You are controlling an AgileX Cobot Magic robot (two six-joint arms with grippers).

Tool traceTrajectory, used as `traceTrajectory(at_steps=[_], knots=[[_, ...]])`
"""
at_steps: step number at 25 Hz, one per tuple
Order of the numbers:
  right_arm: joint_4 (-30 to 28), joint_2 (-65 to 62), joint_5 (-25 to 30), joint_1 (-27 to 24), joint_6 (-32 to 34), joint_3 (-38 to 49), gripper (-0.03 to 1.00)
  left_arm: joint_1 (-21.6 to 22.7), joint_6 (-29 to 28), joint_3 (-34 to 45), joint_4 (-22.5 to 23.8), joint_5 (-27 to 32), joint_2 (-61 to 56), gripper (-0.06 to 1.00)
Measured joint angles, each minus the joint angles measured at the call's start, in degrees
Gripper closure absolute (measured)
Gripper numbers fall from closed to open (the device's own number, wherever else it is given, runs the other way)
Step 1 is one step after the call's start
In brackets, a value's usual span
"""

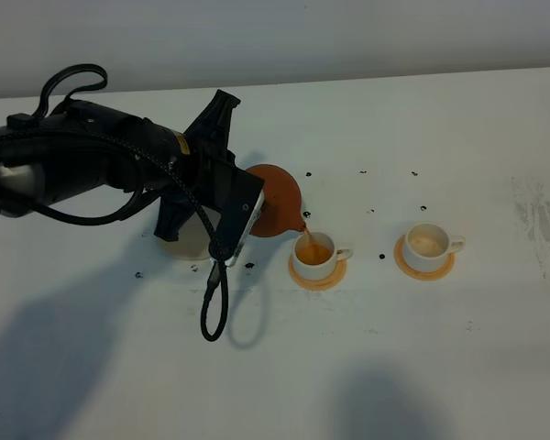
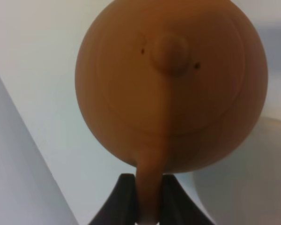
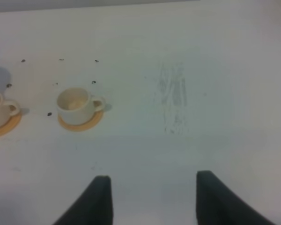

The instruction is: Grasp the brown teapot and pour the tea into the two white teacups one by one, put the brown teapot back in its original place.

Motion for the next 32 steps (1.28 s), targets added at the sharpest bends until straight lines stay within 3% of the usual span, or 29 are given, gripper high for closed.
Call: traceTrajectory(at_steps=[12, 32], knots=[[0.0, 0.0, 0.0, 0.0, 0.0, 0.0, 0.55, -0.5, -0.2, 0.0, 4.0, -1.3, 0.0, 0.83], [0.0, 0.0, 0.0, 0.0, 0.0, 0.0, 0.55, -1.1, -3.1, 0.0, 5.5, -2.6, 0.5, 0.83]])
